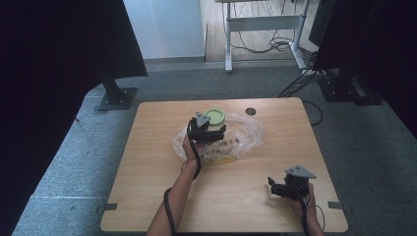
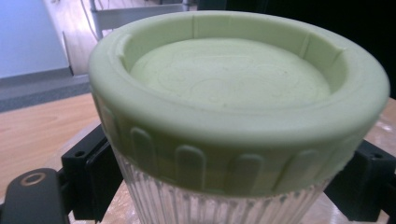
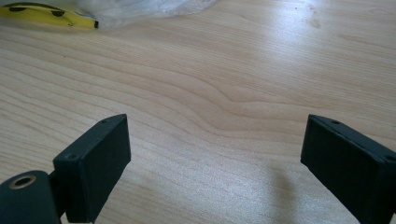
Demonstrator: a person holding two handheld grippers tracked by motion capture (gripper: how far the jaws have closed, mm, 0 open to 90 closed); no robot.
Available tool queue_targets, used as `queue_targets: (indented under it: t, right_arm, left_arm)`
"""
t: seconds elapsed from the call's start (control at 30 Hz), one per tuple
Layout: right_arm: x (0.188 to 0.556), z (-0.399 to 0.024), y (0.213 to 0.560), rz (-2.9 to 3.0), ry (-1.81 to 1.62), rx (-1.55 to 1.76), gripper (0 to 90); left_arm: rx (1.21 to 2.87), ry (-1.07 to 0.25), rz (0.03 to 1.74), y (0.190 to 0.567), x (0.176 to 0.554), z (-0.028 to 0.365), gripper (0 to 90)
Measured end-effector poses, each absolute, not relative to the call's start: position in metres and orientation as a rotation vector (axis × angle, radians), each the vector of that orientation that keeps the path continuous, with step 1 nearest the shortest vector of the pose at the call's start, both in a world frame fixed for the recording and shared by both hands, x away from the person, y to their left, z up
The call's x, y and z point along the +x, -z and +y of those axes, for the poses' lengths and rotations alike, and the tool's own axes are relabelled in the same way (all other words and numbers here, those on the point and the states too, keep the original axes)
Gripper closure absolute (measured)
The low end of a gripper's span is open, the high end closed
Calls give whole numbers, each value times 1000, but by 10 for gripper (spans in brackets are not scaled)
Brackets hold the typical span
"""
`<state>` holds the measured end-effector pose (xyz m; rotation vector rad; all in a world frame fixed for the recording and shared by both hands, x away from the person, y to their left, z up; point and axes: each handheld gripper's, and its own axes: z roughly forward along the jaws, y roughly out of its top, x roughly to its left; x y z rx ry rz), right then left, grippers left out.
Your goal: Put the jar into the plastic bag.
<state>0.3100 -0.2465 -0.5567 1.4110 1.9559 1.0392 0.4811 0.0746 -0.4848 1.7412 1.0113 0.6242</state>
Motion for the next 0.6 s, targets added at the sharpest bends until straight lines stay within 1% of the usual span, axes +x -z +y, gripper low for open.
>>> queue_targets:
  t: [0.43, 0.6]
  right_arm:
    - [310, -247, 557, 1954, -1043, 1415, 82]
    - [310, -246, 557, 1957, -1038, 1410, 82]
  left_arm:
    - [1791, -599, 1036, 506, 489, 70, 116]
    - [1797, -593, 1032, 505, 491, 70, 115]
